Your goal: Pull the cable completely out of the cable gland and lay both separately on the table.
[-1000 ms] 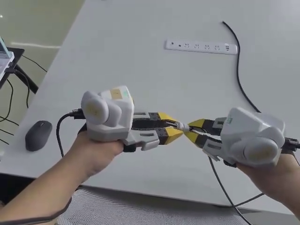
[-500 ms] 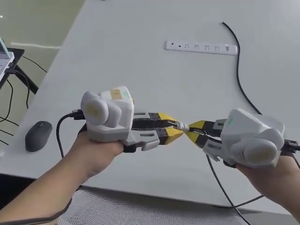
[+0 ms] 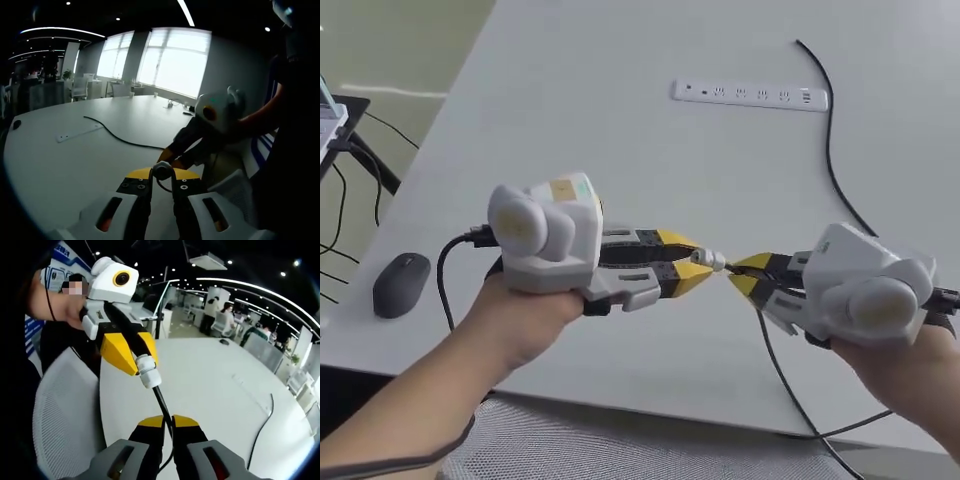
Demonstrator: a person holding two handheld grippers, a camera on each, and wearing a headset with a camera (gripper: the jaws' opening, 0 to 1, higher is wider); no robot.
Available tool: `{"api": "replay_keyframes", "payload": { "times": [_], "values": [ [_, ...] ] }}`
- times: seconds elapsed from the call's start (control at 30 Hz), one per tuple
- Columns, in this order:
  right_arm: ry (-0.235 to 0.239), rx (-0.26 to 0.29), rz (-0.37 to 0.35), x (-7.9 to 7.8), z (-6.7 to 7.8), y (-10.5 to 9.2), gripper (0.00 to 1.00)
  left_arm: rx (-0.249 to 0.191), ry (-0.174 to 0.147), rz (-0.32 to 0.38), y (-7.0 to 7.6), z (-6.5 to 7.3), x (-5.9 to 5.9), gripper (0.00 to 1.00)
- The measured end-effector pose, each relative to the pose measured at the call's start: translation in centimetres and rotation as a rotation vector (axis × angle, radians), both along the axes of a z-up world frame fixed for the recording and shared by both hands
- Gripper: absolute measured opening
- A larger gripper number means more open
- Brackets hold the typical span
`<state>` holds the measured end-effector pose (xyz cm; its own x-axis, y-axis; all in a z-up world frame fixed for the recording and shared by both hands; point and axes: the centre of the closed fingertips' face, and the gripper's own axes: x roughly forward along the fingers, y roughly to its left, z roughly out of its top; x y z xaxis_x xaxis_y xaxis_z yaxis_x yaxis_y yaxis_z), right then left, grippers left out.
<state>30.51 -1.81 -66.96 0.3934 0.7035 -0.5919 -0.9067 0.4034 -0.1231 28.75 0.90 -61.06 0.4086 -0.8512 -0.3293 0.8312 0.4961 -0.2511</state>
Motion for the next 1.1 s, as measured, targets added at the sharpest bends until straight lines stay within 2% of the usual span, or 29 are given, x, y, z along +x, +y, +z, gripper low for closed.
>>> {"api": "replay_keyframes", "payload": {
  "times": [0.13,0.3,0.5,0.53,0.63,1.1],
  "values": [
    [0.026,0.013,-0.032,0.3,-0.5,-0.4,0.0,-0.004,-0.002,0.001,0.1,0.1,0.0,0.15],
    [0.033,0.021,-0.053,0.5,-0.9,-0.6,0.0,-0.005,-0.006,-0.001,0.1,0.2,0.0,0.15],
    [0.028,-0.006,-0.07,0.7,-1.6,-1.0,0.0,-0.022,-0.014,0.006,0.8,0.7,-0.1,0.15],
    [0.041,-0.014,-0.077,0.7,-1.9,-1.1,0.0,-0.019,-0.017,0.005,0.8,0.7,-0.1,0.15],
    [0.03,-0.031,-0.078,0.7,-2.2,-1.3,0.0,-0.014,-0.017,0.004,1.2,0.4,-0.2,0.15],
    [0.018,-0.042,-0.121,1.0,-1.5,-1.1,0.0,-0.009,-0.013,-0.021,2.4,-0.7,-0.9,0.15]
  ]
}}
